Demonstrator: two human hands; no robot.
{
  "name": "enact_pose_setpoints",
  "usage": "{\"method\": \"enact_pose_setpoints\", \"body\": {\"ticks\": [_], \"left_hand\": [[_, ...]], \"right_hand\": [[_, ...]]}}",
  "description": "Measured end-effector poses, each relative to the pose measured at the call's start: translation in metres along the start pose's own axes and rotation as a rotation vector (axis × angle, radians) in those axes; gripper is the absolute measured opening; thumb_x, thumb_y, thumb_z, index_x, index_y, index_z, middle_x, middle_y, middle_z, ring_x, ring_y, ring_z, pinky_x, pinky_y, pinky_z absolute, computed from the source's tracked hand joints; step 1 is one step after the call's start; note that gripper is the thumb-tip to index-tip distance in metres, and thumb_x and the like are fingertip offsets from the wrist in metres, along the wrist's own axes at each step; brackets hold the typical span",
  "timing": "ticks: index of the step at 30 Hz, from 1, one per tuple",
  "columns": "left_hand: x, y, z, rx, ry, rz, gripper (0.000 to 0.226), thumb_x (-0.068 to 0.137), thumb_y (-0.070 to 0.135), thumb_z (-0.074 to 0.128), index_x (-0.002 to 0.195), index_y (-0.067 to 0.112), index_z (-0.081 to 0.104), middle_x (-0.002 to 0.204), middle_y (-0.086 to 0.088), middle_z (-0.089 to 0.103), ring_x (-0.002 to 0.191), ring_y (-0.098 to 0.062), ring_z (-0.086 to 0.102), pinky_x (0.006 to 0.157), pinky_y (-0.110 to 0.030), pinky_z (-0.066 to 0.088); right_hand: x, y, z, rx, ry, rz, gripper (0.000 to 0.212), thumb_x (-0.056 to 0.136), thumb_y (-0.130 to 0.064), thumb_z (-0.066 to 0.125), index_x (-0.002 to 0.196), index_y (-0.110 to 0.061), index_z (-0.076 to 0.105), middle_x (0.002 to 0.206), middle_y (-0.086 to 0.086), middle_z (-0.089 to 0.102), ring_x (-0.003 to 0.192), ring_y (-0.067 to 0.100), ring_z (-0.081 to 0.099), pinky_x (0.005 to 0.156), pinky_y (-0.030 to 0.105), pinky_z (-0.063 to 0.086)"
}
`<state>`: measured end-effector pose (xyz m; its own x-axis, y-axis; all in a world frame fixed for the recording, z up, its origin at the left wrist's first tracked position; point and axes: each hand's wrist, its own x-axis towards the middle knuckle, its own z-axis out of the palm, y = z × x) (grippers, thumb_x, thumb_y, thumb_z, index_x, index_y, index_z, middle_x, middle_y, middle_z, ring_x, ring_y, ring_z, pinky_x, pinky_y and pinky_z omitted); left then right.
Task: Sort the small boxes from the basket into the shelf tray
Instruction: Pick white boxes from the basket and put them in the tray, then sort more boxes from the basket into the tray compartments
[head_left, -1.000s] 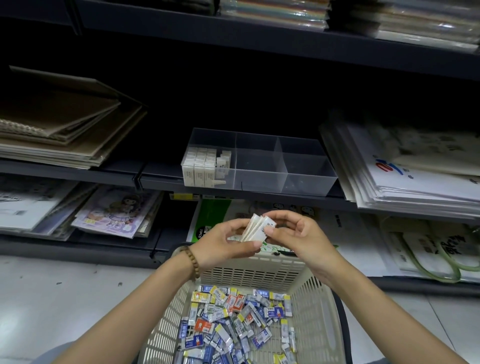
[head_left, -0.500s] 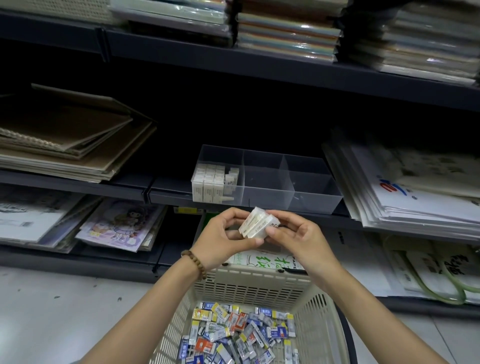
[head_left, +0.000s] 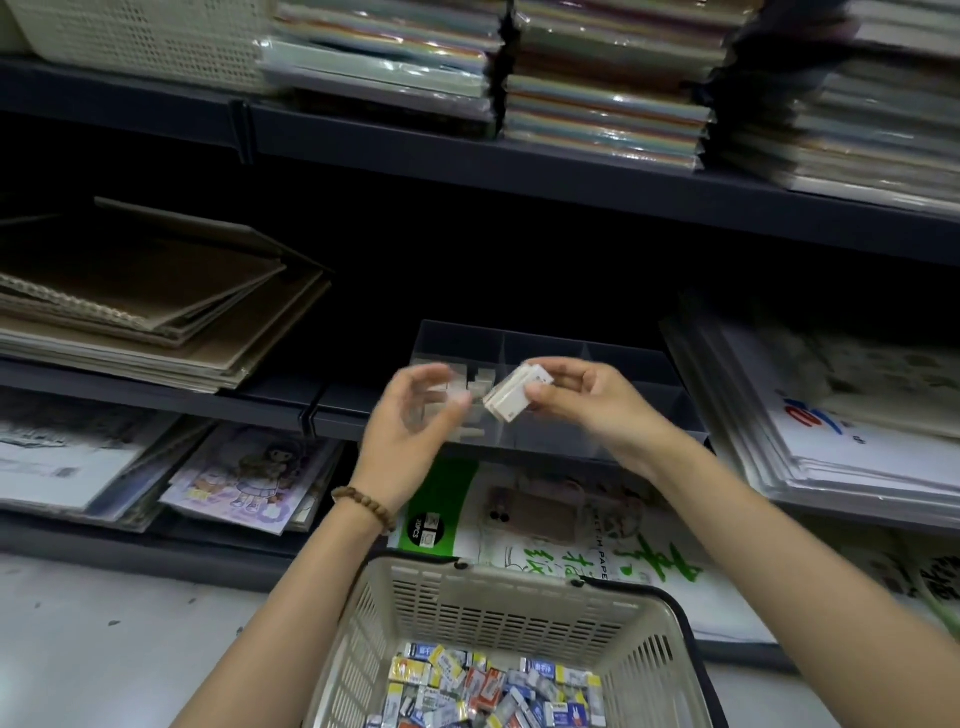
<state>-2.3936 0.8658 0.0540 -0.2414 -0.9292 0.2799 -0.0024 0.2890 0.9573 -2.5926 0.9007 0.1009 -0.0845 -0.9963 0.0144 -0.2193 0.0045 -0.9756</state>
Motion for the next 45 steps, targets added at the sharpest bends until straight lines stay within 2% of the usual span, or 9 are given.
{"method": "enact_pose_setpoints", "body": {"ticks": [3,6,15,18,26,35,39,42,45], "left_hand": [[0.01,-0.014,-0.014,0.049,0.14,-0.023,0.037,0.09,0.032,0.054,0.127,0.025,0.048,0.125,0.016,0.05,0.114,0.001,0.048,0.096,-0.014,0.04],[0.014,-0.032,-0.015,0.06,0.082,-0.171,0.052,0.092,0.037,0.048,0.141,0.024,0.035,0.143,0.009,0.038,0.13,-0.006,0.036,0.104,-0.022,0.029],[0.015,-0.047,-0.007,0.045,0.003,-0.268,0.068,0.088,0.049,0.045,0.147,0.026,0.022,0.152,0.004,0.028,0.138,-0.012,0.027,0.103,-0.022,0.025],[0.015,-0.046,-0.009,0.026,0.004,-0.267,0.068,0.087,0.049,0.046,0.146,0.025,0.023,0.151,0.004,0.029,0.138,-0.013,0.029,0.108,-0.027,0.026],[0.014,-0.048,-0.009,0.018,0.006,-0.268,0.068,0.088,0.049,0.047,0.146,0.026,0.022,0.151,0.003,0.028,0.138,-0.012,0.029,0.106,-0.025,0.026],[0.009,-0.047,-0.013,0.033,-0.03,-0.24,0.065,0.088,0.046,0.05,0.145,0.026,0.024,0.148,0.007,0.033,0.135,-0.007,0.031,0.107,-0.024,0.028],[-0.001,-0.044,-0.022,0.055,-0.077,-0.214,0.058,0.085,0.044,0.052,0.138,0.026,0.038,0.132,0.011,0.052,0.123,-0.005,0.047,0.107,-0.031,0.037],[-0.012,-0.044,-0.027,0.151,-0.103,-0.192,0.048,0.085,0.045,0.053,0.13,0.037,0.038,0.12,0.027,0.05,0.118,-0.002,0.049,0.102,-0.027,0.039],[-0.024,-0.046,-0.029,0.234,-0.122,-0.189,0.052,0.09,0.038,0.052,0.138,0.033,0.033,0.132,0.018,0.044,0.123,-0.009,0.044,0.101,-0.027,0.036]], "right_hand": [[0.032,-0.002,-0.001,-0.029,-0.01,0.043,0.034,0.088,-0.01,0.063,0.12,-0.002,0.058,0.101,0.007,0.067,0.082,0.011,0.065,0.072,0.016,0.055],[0.055,0.003,0.003,-0.116,-0.056,0.091,0.033,0.087,-0.007,0.062,0.118,0.006,0.057,0.09,0.006,0.064,0.076,0.01,0.061,0.063,0.014,0.053],[0.066,0.001,0.025,-0.648,-0.106,0.003,0.045,0.081,-0.02,0.073,0.122,-0.008,0.059,0.11,0.006,0.064,0.094,0.018,0.064,0.085,0.026,0.052],[0.064,0.0,0.035,-0.763,-0.098,-0.021,0.048,0.081,-0.027,0.073,0.123,-0.01,0.06,0.111,0.001,0.062,0.096,0.01,0.057,0.08,0.019,0.043],[0.066,0.004,0.037,-0.467,0.029,0.177,0.016,0.079,-0.023,0.075,0.084,-0.013,0.064,0.097,0.007,0.07,0.07,0.007,0.064,0.056,0.008,0.049],[0.072,0.001,0.037,-0.661,-0.039,0.139,0.031,0.075,-0.019,0.078,0.1,-0.002,0.071,0.104,0.01,0.071,0.09,0.019,0.069,0.086,0.028,0.055],[0.055,0.001,0.028,-0.579,-0.141,0.074,0.04,0.085,-0.025,0.068,0.12,-0.005,0.062,0.13,0.006,0.059,0.108,0.013,0.06,0.091,0.018,0.044],[0.038,0.005,0.032,-0.795,-0.254,-0.061,0.042,0.095,-0.032,0.052,0.132,-0.011,0.053,0.145,0.002,0.045,0.132,0.014,0.042,0.105,0.02,0.03],[0.026,0.011,0.038,-0.983,-0.334,-0.149,0.049,0.099,-0.037,0.039,0.143,-0.014,0.038,0.153,0.002,0.031,0.142,0.015,0.025,0.115,0.028,0.019]]}}
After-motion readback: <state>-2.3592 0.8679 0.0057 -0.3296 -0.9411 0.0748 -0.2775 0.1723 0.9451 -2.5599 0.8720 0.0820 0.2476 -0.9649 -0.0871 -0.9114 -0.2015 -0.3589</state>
